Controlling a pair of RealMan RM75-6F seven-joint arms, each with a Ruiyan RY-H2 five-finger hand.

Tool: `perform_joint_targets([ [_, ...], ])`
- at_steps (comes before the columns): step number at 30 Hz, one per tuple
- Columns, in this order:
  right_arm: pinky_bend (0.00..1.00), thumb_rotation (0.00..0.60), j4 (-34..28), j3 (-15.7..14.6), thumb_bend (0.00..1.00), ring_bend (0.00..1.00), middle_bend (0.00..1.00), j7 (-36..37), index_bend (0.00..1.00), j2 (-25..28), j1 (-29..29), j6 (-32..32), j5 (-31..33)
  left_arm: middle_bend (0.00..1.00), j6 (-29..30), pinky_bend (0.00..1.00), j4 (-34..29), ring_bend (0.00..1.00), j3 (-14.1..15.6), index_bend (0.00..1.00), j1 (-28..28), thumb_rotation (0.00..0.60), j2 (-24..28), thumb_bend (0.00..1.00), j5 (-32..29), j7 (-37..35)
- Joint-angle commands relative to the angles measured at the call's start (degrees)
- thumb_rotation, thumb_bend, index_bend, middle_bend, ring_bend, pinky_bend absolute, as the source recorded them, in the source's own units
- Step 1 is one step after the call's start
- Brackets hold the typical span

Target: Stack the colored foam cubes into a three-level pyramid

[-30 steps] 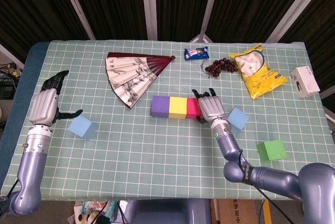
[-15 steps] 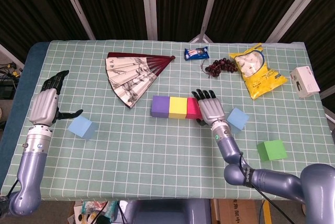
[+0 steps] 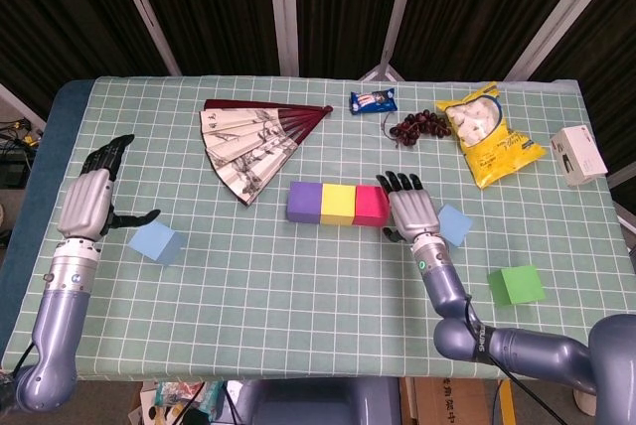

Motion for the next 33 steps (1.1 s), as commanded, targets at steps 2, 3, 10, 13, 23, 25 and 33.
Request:
perform_joint_targets([
  [2,0.00,0.600,-0.19,-0.10,0.31,0.05,0.12,0.07,0.00,-0.12,-0.18,0.22,-0.06,0.04,0.10,0.05,-0.39,0.06,-0.06,0.00,0.12,0.600,0.24,0.07,0.21,-0.28],
  [3,0.00,0.600,-0.15,-0.05,0.31,0.05,0.13,0.00,0.00,-0.21,-0.14,0.29,-0.03,0.04,0.12,0.05,-0.45,0.06,-0.05,0.00,0.15,0.600,0.28,0.07,0.23,-0.29],
  [10,0.00,0.600,-0.37,0.17,0.31,0.08,0.21,-0.33,0.00,-0.47,-0.04,0.55,0.35,0.04,-0.03,0.05,-0.52,0.06,-0.12,0.00,0.16,0.600,0.47,0.07,0.05,-0.58],
  [13,0.00,0.600,-0.49,0.16,0.31,0.08,0.22,-0.41,0.00,-0.58,-0.07,0.69,0.40,0.04,-0.16,0.05,-0.49,0.06,-0.12,0.00,0.14,0.600,0.52,0.07,-0.02,-0.68],
  [23,0.00,0.600,-0.30,0.30,0.31,0.08,0.22,-0.62,0.00,-1.28,0.04,0.96,0.30,0.04,-0.18,0.05,-0.57,0.06,-0.10,0.00,0.12,0.600,0.64,0.07,-0.01,-0.81],
  [25,0.00,0.600,-0.05,0.34,0.31,0.08,0.22,-0.71,0.00,-1.39,0.07,1.01,0.34,0.04,-0.14,0.05,-0.57,0.06,-0.09,0.00,0.11,0.600,0.64,0.07,-0.01,-0.78],
  [33,0.00,0.600,0.83,0.87,0.31,0.08,0.22,-0.19,0.00,-2.06,-0.01,1.62,-0.37,0.04,-0.16,0.05,-0.45,0.06,-0.06,0.00,0.05,0.600,0.56,0.07,-0.10,-0.82],
])
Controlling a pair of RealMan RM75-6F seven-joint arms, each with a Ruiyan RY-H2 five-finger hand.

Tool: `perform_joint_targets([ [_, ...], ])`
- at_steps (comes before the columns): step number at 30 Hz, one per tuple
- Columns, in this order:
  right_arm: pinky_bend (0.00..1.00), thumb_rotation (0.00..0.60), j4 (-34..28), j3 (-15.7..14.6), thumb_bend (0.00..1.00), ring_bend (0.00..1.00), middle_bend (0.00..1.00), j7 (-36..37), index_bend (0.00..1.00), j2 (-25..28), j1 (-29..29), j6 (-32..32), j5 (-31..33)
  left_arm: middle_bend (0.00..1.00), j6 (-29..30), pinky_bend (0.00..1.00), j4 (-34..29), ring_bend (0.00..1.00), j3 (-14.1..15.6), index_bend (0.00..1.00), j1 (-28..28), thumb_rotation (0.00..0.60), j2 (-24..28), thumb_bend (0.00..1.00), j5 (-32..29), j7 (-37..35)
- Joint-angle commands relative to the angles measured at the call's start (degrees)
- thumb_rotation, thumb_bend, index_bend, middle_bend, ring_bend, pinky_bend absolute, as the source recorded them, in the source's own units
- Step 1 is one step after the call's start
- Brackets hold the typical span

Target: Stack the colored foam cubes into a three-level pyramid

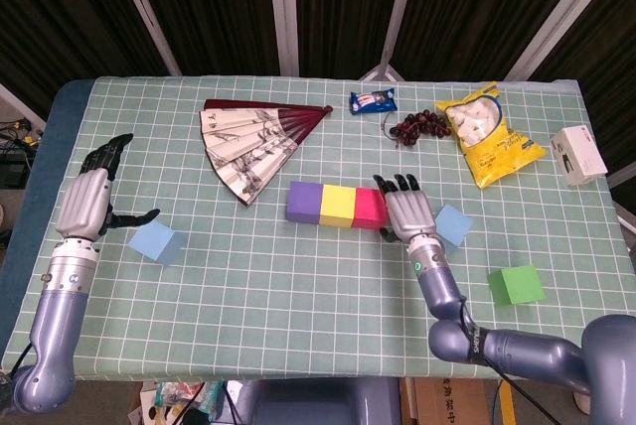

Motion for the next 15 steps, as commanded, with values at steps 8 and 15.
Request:
perform_joint_targets([
  [8,0.00,0.600,1.72,0.62,0.31,0.08,0.22,-0.02,0.00,-1.80,0.57,-0.28,-0.22,0.04,0.02,0.05,0.19,0.06,-0.15,0.00,0.00,0.600,0.07,0.07,-0.23,-0.22],
  [15,0.00,0.600,3.36,1.02,0.31,0.08,0.22,-0.12,0.00,-3.02,0.81,-0.20,-0.42,0.04,-0.12,0.05,0.47,0.06,-0.19,0.00,-0.03,0.600,0.07,0.07,-0.45,-0.42],
])
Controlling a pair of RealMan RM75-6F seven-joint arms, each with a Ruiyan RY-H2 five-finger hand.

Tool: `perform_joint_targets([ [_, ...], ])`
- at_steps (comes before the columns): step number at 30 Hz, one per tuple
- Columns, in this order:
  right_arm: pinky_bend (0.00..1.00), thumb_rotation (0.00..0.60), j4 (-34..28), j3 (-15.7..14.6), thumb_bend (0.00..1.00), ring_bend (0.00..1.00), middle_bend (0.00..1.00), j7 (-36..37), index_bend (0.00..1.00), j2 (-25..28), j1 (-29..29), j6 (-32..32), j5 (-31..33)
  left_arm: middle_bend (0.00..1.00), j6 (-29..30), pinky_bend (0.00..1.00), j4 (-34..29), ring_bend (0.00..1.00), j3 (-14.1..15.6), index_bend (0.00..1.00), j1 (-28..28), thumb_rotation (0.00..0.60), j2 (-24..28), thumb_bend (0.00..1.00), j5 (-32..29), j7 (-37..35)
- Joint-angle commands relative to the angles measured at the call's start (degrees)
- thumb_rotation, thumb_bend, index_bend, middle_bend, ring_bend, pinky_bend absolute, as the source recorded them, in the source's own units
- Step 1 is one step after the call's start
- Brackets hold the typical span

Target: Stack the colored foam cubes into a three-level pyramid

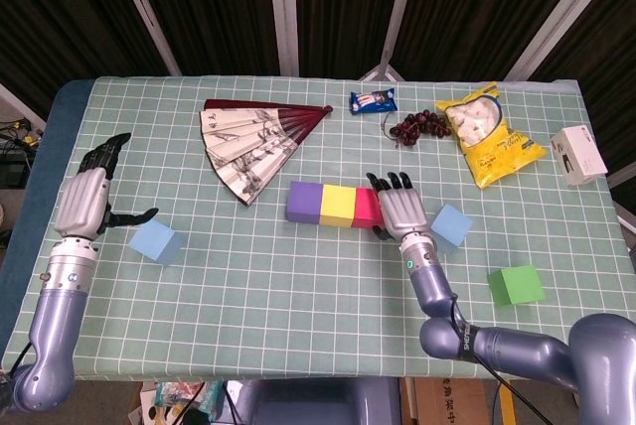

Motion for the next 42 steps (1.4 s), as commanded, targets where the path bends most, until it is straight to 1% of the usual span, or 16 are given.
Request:
perform_joint_targets([
  [1,0.00,0.600,0.52,0.17,0.31,0.08,0.22,-0.02,0.00,-0.31,0.01,0.07,-0.04,0.04,0.01,0.05,0.06,0.06,-0.02,0.00,0.00,0.600,0.01,0.07,-0.01,-0.03],
  [17,0.00,0.600,1.13,0.48,0.31,0.08,0.22,0.12,0.00,-0.69,-0.51,0.02,-0.36,0.04,0.04,0.05,0.12,0.06,0.05,0.00,-0.04,0.600,-0.07,0.07,-0.06,0.00],
  [26,0.00,0.600,-1.19,0.22,0.31,0.08,0.22,-0.17,0.00,-0.26,-1.29,0.88,-0.45,0.04,-0.14,0.05,0.06,0.06,0.09,0.00,-0.06,0.600,0.01,0.07,-0.09,-0.10],
  [37,0.00,0.600,-1.32,0.93,0.31,0.08,0.15,0.28,0.00,-1.77,-1.04,1.32,-1.14,0.04,0.05,0.05,-0.25,0.06,-0.02,0.00,0.02,0.600,0.22,0.07,-0.10,-0.21],
  [42,0.00,0.600,-0.95,1.37,0.31,0.08,0.14,0.42,0.00,-2.66,-0.67,1.29,-1.54,0.04,-0.18,0.05,-0.04,0.06,-0.07,0.00,-0.03,0.600,0.24,0.07,-0.41,-0.31],
])
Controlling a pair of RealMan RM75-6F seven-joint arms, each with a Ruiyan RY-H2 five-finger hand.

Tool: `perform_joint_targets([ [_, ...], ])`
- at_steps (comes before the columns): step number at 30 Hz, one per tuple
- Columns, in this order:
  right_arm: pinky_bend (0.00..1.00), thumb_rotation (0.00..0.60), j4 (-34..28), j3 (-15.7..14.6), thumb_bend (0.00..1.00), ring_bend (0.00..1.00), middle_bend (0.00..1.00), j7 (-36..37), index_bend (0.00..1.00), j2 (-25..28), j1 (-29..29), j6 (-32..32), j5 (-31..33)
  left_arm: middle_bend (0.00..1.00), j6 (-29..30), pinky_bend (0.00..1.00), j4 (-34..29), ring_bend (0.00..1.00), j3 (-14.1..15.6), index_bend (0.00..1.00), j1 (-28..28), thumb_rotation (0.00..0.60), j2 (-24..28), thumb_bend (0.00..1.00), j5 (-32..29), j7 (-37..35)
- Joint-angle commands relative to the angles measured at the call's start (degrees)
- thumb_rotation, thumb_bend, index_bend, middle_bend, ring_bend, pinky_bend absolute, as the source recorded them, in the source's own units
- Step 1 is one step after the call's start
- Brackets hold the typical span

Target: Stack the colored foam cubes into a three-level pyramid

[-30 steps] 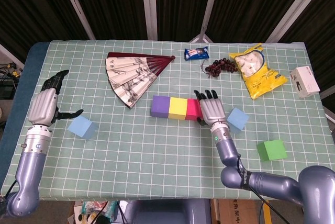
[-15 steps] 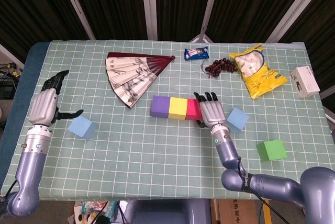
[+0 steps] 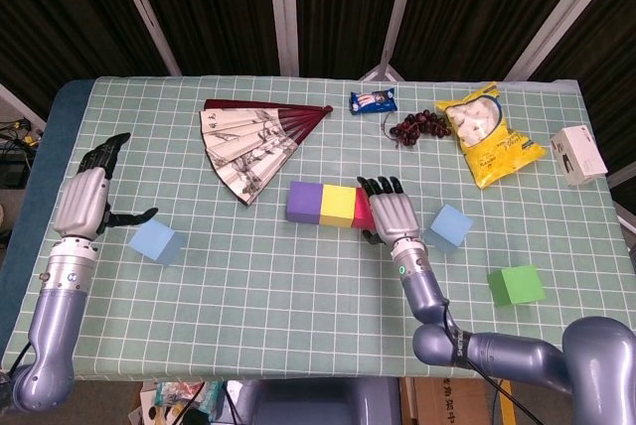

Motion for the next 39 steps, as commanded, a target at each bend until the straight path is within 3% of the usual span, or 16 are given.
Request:
perform_joint_targets([
  [1,0.00,0.600,0.31,0.23,0.31,0.08,0.14,0.09,0.00,-0.45,0.18,0.00,-0.16,0.04,-0.09,0.05,0.09,0.06,-0.04,0.00,-0.02,0.600,0.01,0.07,-0.13,-0.08],
  [39,0.00,0.600,6.45,3.69,0.31,0.08,0.14,1.45,0.00,-6.64,2.10,0.41,-1.17,0.04,-0.91,0.04,0.88,0.06,-0.62,0.00,-0.07,0.600,0.44,0.07,-1.32,-1.55],
])
